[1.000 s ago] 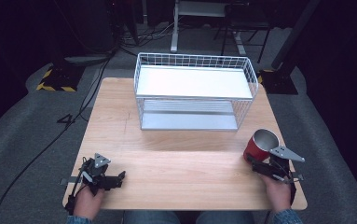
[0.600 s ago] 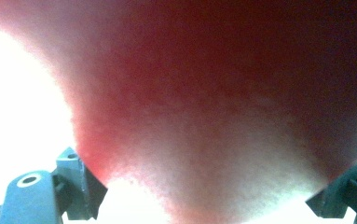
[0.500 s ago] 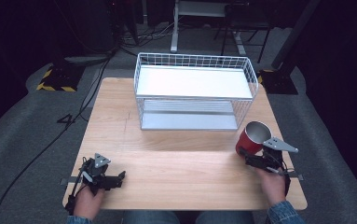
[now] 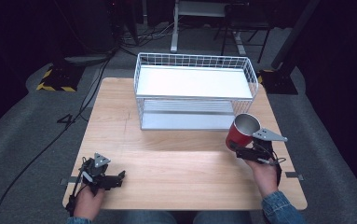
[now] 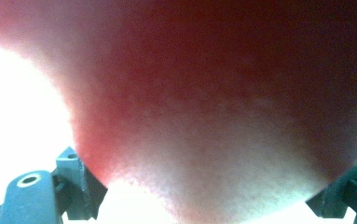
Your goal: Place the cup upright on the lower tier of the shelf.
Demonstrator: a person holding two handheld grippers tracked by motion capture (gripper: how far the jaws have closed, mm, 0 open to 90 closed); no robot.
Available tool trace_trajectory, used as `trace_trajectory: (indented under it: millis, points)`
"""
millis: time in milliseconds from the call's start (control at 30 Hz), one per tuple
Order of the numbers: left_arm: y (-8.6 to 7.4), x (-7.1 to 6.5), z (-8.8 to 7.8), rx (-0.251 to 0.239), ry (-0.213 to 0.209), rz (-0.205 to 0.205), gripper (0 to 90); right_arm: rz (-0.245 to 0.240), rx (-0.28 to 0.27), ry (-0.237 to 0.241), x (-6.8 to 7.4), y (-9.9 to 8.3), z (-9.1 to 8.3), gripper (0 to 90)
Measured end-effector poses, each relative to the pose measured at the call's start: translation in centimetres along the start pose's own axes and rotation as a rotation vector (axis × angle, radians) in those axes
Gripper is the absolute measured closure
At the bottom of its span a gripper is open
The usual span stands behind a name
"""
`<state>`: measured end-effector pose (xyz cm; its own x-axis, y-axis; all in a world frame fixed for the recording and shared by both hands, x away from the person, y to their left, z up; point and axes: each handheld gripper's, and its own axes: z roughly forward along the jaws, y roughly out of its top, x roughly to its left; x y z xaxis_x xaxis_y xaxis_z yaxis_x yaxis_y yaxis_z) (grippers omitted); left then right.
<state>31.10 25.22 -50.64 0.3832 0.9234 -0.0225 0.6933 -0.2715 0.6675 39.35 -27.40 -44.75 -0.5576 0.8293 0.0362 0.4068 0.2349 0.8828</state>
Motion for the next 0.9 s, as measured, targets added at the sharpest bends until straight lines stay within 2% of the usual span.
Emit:
trace_trajectory:
  millis: [433, 900]
  points:
    - [0.0, -0.1, 0.0, -0.001, 0.007, -0.008, 0.0, -0.033, 0.018, 0.047, 1.1, 2.1, 3.1, 17.8]
    - [0.0, -0.1, 0.0, -0.001, 0.009, -0.010, 0.0, -0.057, 0.040, 0.080, 2.0, 3.4, 6.5, 17.9]
